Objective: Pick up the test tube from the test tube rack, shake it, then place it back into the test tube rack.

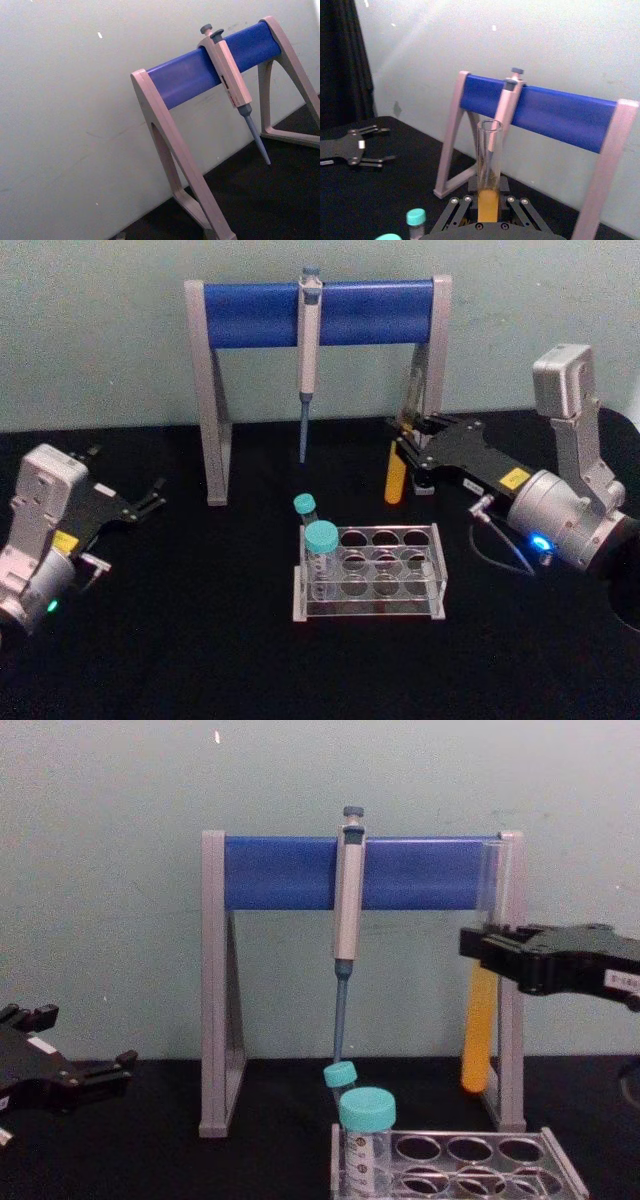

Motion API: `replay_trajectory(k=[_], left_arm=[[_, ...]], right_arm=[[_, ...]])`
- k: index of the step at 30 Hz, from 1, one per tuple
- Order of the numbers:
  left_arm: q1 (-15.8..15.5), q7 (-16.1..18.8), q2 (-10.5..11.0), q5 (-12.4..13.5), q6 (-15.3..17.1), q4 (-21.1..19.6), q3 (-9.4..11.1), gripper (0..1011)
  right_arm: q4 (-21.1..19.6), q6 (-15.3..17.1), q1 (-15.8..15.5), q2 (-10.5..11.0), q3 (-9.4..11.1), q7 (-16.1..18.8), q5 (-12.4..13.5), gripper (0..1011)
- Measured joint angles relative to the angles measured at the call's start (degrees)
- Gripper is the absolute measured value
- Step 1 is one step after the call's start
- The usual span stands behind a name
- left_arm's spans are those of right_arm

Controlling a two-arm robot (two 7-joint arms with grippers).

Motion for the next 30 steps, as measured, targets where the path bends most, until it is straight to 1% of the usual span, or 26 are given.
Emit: replay_trajectory(k=[4,8,11,16,20,24,30], left_arm=[[0.0,0.0,0.0,0.0,0.0,0.0,0.0,1001],[0.0,0.0,0.0,0.0,0.0,0.0,0.0,1001],[0.0,0.0,0.0,0.0,0.0,0.0,0.0,1001],[0.0,0.0,0.0,0.0,0.0,0.0,0.0,1001],[0.0,0.0,0.0,0.0,0.0,0.0,0.0,1002],[0.0,0.0,0.0,0.0,0.0,0.0,0.0,1001],[0.0,0.0,0.0,0.0,0.0,0.0,0.0,1001]], right_arm=[[0.0,0.0,-0.5,0.4,1.1,-0.3,0.1,226],[-1.0,-0.1,-1.9,1.1,2.2,-0.4,0.7,226],[-2.7,-0.1,-3.7,2.0,3.0,-0.4,1.2,226],[-5.2,-0.1,-6.0,3.2,3.4,0.1,1.6,226],[-7.0,-0.1,-7.4,4.0,3.4,0.5,1.7,226],[-8.5,-0.2,-8.3,4.5,2.8,1.2,1.7,226],[-8.9,-0.2,-7.9,4.1,1.1,2.2,1.8,226]])
